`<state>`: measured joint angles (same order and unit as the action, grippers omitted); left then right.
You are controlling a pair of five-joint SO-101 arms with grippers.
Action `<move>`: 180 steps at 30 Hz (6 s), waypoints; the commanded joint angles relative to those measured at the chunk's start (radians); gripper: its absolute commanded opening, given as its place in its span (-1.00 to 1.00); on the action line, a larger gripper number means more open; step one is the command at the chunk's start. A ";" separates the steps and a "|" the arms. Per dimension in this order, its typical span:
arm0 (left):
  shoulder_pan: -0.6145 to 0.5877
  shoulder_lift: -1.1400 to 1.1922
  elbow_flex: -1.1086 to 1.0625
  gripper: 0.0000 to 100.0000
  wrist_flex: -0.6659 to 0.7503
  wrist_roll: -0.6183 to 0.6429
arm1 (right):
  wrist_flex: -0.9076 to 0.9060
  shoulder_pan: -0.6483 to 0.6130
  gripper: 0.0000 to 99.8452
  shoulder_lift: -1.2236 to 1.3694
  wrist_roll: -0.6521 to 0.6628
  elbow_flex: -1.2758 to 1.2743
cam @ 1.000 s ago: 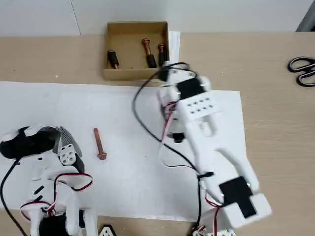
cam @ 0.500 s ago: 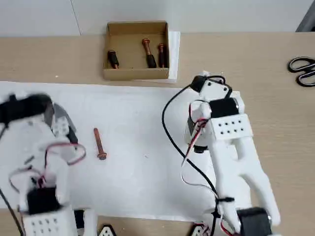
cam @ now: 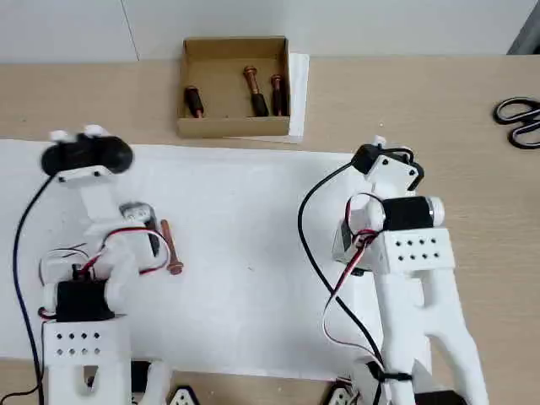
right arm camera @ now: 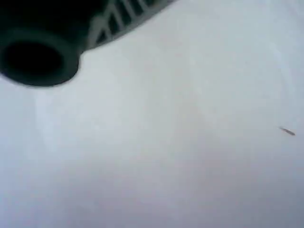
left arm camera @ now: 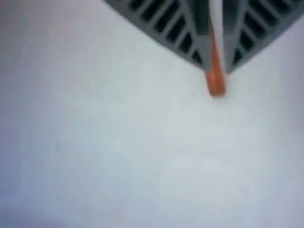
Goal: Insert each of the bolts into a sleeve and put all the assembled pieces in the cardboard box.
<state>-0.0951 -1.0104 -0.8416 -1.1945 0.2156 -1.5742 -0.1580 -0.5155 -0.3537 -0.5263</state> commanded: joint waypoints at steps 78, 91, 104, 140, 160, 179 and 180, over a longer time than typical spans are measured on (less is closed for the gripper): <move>0.025 0.980 0.318 -0.75 -0.152 0.301 | 0.025 0.047 -1.00 -0.056 0.048 -0.003; 0.025 0.979 0.321 -0.99 -0.132 0.319 | 0.025 0.047 -1.00 -0.056 0.048 -0.003; -0.034 0.988 0.630 -0.99 -0.350 0.634 | 0.027 0.047 -1.00 -0.056 0.046 -0.003; -0.035 1.252 0.745 -0.98 -0.281 0.942 | 0.038 0.068 -1.00 -0.056 0.048 -0.095; 0.098 1.135 0.901 -0.31 -0.466 0.832 | 0.094 0.101 -1.00 -0.058 0.052 -0.101; 0.078 0.885 0.900 -0.92 -0.509 -0.209 | 0.122 0.099 -1.00 -0.058 0.054 -0.101; 0.074 0.885 0.881 -0.97 -0.456 -0.215 | 0.122 0.099 -1.00 -0.058 0.054 -0.101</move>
<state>-0.0107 -0.0806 0.0606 -1.7269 0.0944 -1.4653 -0.0675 -0.5416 -0.3107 -0.6322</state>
